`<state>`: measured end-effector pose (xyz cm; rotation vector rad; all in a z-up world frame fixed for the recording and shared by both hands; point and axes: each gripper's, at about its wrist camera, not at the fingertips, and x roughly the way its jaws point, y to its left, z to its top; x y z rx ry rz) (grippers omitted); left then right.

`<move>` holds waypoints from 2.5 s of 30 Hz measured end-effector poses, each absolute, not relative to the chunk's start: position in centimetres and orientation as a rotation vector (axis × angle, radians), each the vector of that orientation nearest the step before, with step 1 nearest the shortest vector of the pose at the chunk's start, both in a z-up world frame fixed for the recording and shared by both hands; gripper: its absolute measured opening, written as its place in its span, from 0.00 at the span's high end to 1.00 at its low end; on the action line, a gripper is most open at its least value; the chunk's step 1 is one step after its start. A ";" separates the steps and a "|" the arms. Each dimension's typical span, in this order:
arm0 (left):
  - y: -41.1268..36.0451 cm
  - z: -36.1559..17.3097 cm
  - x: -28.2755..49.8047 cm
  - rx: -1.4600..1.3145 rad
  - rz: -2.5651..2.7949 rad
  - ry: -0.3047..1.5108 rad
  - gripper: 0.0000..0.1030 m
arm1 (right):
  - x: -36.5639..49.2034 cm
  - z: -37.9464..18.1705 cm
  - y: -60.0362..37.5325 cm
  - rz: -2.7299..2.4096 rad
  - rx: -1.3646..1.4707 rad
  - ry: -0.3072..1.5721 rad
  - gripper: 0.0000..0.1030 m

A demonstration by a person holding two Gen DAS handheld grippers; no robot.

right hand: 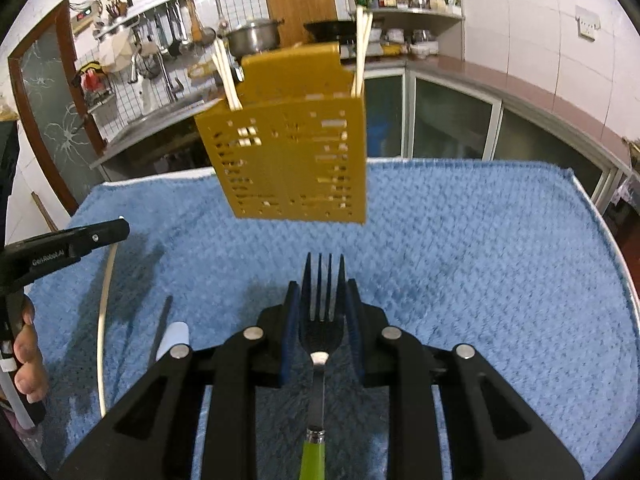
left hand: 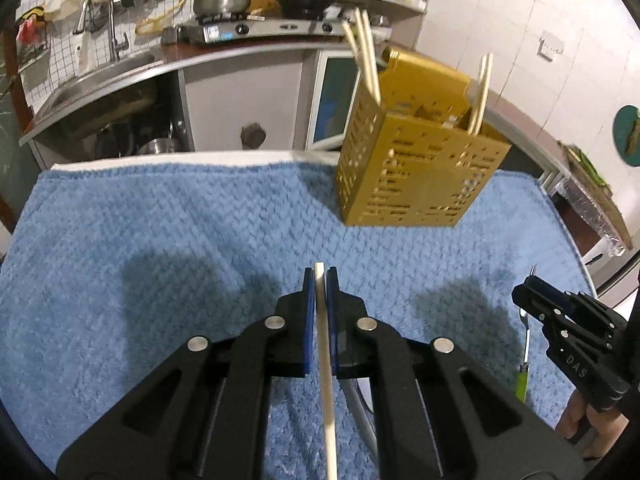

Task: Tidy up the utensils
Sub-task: 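Lift the held fork and chopstick up toward the yellow holder, then lower the fork and chopstick into the holder's opening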

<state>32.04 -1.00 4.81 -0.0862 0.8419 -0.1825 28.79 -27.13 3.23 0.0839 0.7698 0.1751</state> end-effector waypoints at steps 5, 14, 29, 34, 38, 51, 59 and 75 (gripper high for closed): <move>-0.3 6.4 30.5 -0.129 -0.203 0.789 0.96 | 27.5 4.3 -27.8 0.178 0.090 0.716 0.78; -1.0 9.5 28.1 -0.071 -0.216 0.671 0.96 | 26.2 5.5 -28.2 0.167 0.089 0.662 0.78; -0.7 10.7 27.2 -0.083 -0.228 0.626 0.96 | 24.9 7.5 -28.6 0.161 0.068 0.595 0.78; -0.7 11.3 26.9 -0.078 -0.231 0.608 0.96 | 24.8 8.2 -28.9 0.165 0.082 0.578 0.78; -0.6 11.8 27.0 -0.083 -0.231 0.599 0.97 | 24.9 8.9 -28.9 0.166 0.078 0.562 0.78; -1.5 16.6 29.7 -0.099 -0.252 0.519 0.97 | 27.7 13.3 -29.0 0.160 0.061 0.489 0.79; -3.6 21.9 31.8 -0.085 -0.279 0.445 0.97 | 31.0 19.2 -29.8 0.157 0.077 0.412 0.79; -8.4 26.6 38.7 -0.028 -0.197 0.269 0.97 | 38.5 22.8 -29.4 0.145 0.110 0.338 0.79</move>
